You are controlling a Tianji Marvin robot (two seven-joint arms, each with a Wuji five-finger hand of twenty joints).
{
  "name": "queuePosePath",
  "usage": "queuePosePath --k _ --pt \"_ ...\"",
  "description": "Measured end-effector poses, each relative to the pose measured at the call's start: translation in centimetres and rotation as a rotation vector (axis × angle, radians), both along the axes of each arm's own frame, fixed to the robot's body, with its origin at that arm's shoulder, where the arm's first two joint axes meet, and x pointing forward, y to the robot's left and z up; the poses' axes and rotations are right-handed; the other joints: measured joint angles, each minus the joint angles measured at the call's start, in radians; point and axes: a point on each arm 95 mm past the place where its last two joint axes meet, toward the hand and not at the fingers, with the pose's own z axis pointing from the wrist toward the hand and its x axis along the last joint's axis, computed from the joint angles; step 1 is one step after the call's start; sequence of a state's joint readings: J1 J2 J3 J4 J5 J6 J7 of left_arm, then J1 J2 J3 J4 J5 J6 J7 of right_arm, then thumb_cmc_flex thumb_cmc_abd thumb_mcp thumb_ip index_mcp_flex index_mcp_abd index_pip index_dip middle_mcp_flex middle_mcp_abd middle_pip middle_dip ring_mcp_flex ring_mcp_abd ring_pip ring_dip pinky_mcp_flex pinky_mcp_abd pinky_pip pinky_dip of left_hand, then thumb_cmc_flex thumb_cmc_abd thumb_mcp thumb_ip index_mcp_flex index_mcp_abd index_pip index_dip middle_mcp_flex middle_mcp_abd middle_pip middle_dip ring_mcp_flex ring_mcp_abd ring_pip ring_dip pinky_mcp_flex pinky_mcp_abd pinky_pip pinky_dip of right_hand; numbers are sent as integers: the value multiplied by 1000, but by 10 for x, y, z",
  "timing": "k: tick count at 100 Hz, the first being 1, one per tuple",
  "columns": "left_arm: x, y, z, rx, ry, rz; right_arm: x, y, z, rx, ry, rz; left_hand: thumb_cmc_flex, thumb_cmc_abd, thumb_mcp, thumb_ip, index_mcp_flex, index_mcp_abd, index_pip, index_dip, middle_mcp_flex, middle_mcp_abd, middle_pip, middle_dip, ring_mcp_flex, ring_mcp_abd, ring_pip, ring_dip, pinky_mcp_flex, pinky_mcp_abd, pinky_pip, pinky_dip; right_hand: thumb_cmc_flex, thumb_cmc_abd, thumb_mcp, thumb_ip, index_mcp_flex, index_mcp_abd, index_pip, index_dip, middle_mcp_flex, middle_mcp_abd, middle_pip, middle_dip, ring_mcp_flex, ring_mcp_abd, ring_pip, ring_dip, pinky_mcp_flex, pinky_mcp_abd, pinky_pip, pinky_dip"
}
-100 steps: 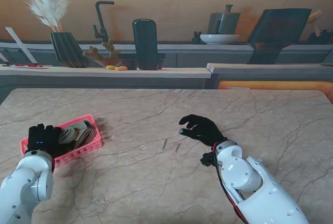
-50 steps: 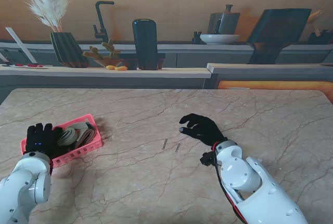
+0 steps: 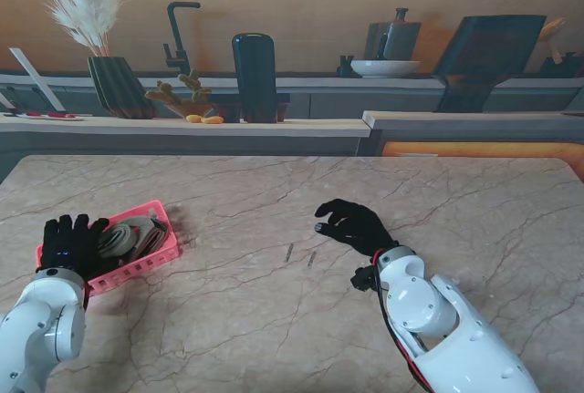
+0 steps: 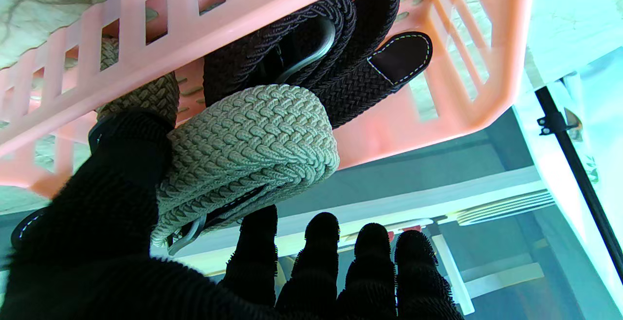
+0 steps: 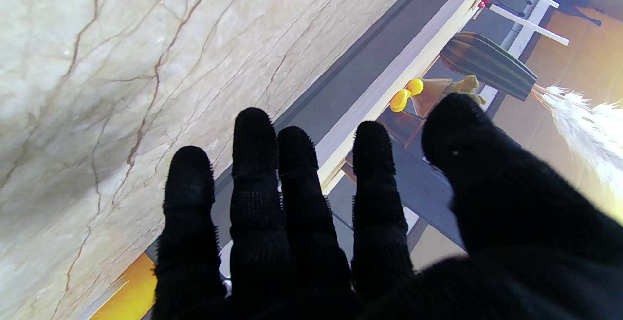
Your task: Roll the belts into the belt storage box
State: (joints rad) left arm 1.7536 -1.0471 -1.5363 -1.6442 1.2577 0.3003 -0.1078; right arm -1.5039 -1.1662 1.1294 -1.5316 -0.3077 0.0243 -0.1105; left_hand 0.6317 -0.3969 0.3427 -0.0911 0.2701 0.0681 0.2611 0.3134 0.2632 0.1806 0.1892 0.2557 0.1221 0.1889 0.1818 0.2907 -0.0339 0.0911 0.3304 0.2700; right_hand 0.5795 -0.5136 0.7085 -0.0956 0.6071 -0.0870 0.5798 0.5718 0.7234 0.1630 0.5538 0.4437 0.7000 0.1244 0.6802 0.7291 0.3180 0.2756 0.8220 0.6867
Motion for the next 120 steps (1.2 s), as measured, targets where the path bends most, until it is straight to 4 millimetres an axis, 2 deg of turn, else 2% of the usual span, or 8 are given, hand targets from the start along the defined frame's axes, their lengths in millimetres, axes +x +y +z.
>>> queuePosePath --k 11,53,64,78,96,107,112,120 --pt "-1 0 2 -2 8 -1 0 0 0 0 1 0 -12 -44 32 1 0 3 0 -27 0 1 -1 -12 -3 0 -14 -8 0 9 -13 0 0 0 0 0 0 0 10 -7 0 0 0 0 0 0 0 0 0 0 0 0" --pt "-9 -4 11 -55 -89 -67 0 0 0 1 -3 -5 -12 -38 44 2 7 6 0 -49 4 2 -1 -21 3 4 -16 -11 18 33 -25 1 0 0 0 0 0 0 23 -11 0 0 0 0 0 0 0 0 0 0 0 0" --pt "-10 -10 15 -100 -155 -124 0 -1 0 1 -7 -6 -6 -34 -24 2 34 8 0 -38 34 2 -1 -9 27 9 -10 -9 35 56 -14 26 0 0 0 0 0 0 23 -12 0 0 0 0 0 0 0 0 0 0 0 0" --pt "-8 -20 19 -228 -242 -174 0 -2 0 0 -19 -9 21 4 -112 3 99 8 30 13 98 12 2 13 82 27 24 18 52 88 97 62 -1 0 0 0 0 0 23 -12 0 0 0 0 0 0 0 0 0 0 0 0" --pt "-5 -42 20 -424 -329 -234 -4 -6 2 -2 -56 -6 66 23 -134 3 162 22 103 101 202 22 32 46 169 52 93 67 81 125 302 94 -1 0 0 0 -22 0 8 -8 0 0 0 -5 0 0 -2 -13 1 0 0 0" --pt "-4 -60 17 -608 -341 -266 -7 -8 4 -6 -96 13 71 23 -134 4 174 26 118 113 224 25 35 46 193 58 103 69 93 135 338 98 -2 -22 25 0 -78 0 -27 1 -8 -2 -19 -26 8 -4 -89 -63 8 -14 -2 0" --pt "-4 -67 16 -667 -327 -279 -9 -9 6 -6 -113 29 71 23 -134 22 174 26 118 124 224 26 34 46 193 59 102 69 93 136 338 98 -2 -43 40 0 -109 0 -40 3 -26 -4 -46 -43 8 -9 -150 -99 14 -25 -23 -2" --pt "-5 -79 15 -746 -253 -317 -12 -11 8 -8 -131 59 59 23 -134 22 174 53 118 124 235 48 23 45 193 60 87 69 93 145 338 98 -4 -74 52 1 -146 3 -53 3 -54 -13 -60 -48 6 -18 -244 -152 14 -38 -58 -11"
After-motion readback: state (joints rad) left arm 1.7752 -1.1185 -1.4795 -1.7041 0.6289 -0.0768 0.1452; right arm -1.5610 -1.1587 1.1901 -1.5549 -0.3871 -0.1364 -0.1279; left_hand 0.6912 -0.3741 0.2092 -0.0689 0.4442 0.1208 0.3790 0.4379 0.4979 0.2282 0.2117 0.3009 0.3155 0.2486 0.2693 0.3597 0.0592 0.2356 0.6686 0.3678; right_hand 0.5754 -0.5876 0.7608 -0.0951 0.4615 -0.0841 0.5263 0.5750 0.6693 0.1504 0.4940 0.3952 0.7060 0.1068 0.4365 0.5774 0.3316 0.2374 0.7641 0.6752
